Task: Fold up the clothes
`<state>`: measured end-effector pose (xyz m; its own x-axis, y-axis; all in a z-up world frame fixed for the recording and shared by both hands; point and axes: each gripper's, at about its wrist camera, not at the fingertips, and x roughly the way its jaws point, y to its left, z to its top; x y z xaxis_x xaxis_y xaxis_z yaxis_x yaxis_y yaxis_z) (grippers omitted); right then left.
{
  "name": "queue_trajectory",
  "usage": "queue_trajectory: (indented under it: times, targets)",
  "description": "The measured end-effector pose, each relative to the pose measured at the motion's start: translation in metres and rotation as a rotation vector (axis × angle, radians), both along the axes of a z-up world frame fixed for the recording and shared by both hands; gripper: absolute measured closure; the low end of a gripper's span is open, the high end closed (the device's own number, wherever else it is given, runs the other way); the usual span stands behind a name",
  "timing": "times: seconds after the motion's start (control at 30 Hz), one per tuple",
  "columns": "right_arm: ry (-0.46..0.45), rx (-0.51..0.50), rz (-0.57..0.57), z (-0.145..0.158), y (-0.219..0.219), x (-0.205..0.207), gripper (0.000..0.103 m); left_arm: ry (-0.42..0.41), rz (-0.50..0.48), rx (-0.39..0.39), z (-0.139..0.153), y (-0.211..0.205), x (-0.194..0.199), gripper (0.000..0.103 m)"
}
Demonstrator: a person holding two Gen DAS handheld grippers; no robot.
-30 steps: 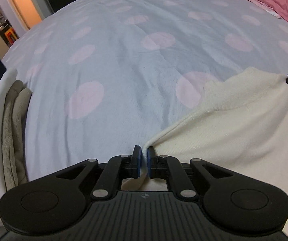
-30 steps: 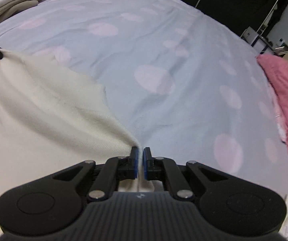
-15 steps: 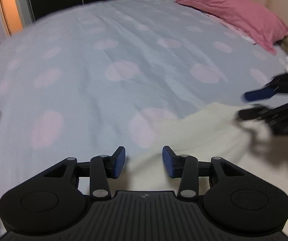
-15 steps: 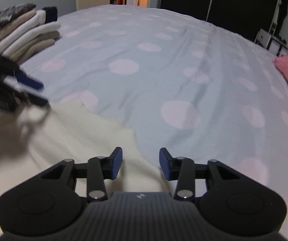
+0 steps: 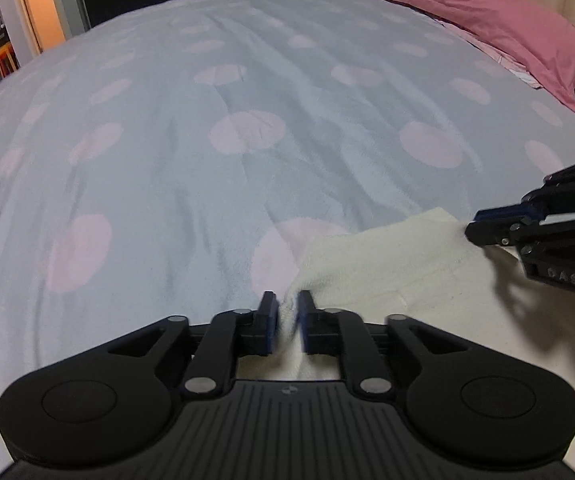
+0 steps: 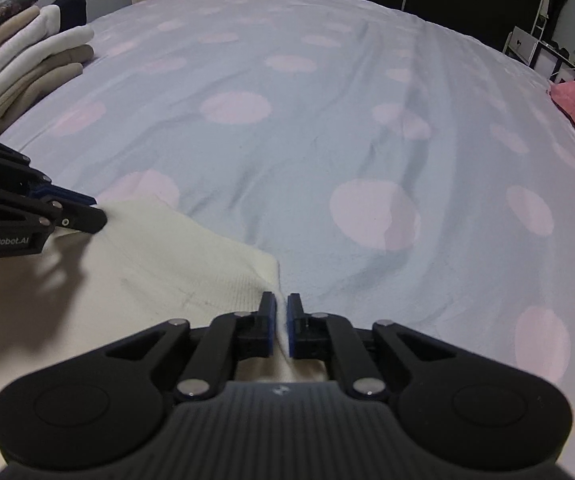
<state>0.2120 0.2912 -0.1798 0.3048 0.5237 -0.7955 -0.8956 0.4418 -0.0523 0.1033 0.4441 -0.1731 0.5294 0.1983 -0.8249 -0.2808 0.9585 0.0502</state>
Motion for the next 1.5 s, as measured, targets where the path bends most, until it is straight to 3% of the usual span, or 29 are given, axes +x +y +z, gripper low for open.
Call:
queue_trajectory:
  times: [0.13,0.4,0.53,0.67,0.8,0.93,1.37,1.43,1.47,1.5]
  targets:
    - [0.001,0.036,-0.011,0.026,-0.016,0.000,0.083,-0.005,0.006,0.065,0.031,0.000,-0.034,0.084]
    - [0.062,0.013,-0.061,0.059,-0.114,-0.025,0.083,0.033,0.067,0.126,0.082,-0.012,-0.142,0.081]
    - [0.093,-0.018,-0.124,0.060,-0.175,-0.051,0.081,0.050,0.125,0.123,0.089,-0.020,-0.200,0.080]
    - [0.133,-0.028,-0.184,0.055,-0.225,-0.078,0.061,0.056,0.197,0.097,0.086,-0.025,-0.253,0.070]
    - [0.171,-0.019,-0.235,0.049,-0.263,-0.101,0.061,0.063,0.255,0.045,0.073,-0.034,-0.290,0.068]
    - [0.187,-0.019,-0.253,0.044,-0.282,-0.117,0.061,0.075,0.265,0.025,0.062,-0.052,-0.306,0.059]
    - [0.226,-0.102,-0.280,0.015,-0.320,-0.159,0.060,0.237,0.307,-0.013,0.027,-0.072,-0.329,0.059]
    - [0.244,-0.111,-0.271,0.012,-0.323,-0.163,0.065,0.240,0.300,-0.016,0.026,-0.074,-0.328,0.059]
    - [0.251,-0.110,-0.266,0.011,-0.324,-0.165,0.077,0.243,0.297,-0.010,0.026,-0.076,-0.328,0.060]
    - [0.251,-0.108,-0.260,0.012,-0.324,-0.168,0.082,0.247,0.294,-0.005,0.025,-0.077,-0.328,0.061]
